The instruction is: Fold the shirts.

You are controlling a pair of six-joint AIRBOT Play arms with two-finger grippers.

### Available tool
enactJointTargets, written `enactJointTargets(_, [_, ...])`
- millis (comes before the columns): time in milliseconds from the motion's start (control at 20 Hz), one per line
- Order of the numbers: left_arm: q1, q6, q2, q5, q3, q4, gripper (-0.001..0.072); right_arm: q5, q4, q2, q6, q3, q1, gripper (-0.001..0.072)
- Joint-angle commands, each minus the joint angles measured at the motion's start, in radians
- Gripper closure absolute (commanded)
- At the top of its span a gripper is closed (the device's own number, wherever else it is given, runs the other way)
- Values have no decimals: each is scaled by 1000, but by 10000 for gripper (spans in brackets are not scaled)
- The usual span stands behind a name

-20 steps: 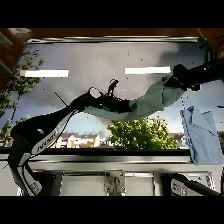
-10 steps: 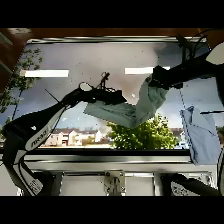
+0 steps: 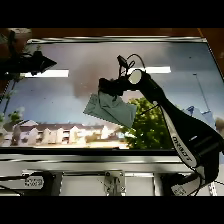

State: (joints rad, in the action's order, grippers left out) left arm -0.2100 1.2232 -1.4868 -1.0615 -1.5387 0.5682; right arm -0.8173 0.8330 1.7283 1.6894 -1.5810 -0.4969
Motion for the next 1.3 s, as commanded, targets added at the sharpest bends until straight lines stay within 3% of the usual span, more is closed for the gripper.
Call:
enactJointTargets(0, [-118, -24, 80, -124, 0, 16, 671, 181, -226, 155, -5, 0, -80, 67])
enactJointTargets(150, [-106, -61, 82, -183, 3, 17, 671, 54, -219, 159, -8, 0, -43, 67])
enactJointTargets(250, [-98, -64, 82, -185, 4, 17, 671, -116, -115, 121, -8, 0, 17, 68])
enactJointTargets(550, [-95, -63, 82, -215, 4, 17, 671, -660, 508, -68, 45, 3, 261, 67])
enactJointTargets(600, [-95, -63, 82, -225, 4, 17, 671, -713, 555, -83, 53, 24, 307, 67])
enactJointTargets(750, [-95, -63, 82, -250, 5, 17, 671, -630, 442, -108, 65, 190, 388, 66])
enactJointTargets(800, [-94, -63, 82, -250, 5, 17, 671, -537, 359, -106, 63, 262, 387, 27])
enactJointTargets(950, [-80, -60, 82, -250, 5, 17, 671, -278, 126, -93, -11, 415, 351, 27])
enactJointTargets(1200, [-52, -60, 82, -248, 5, 17, 671, -211, 27, -6, -69, 435, 300, 28])
enactJointTargets(1250, [-49, -59, 82, -249, 5, 17, 671, -190, -17, 5, -89, 435, 295, 93])
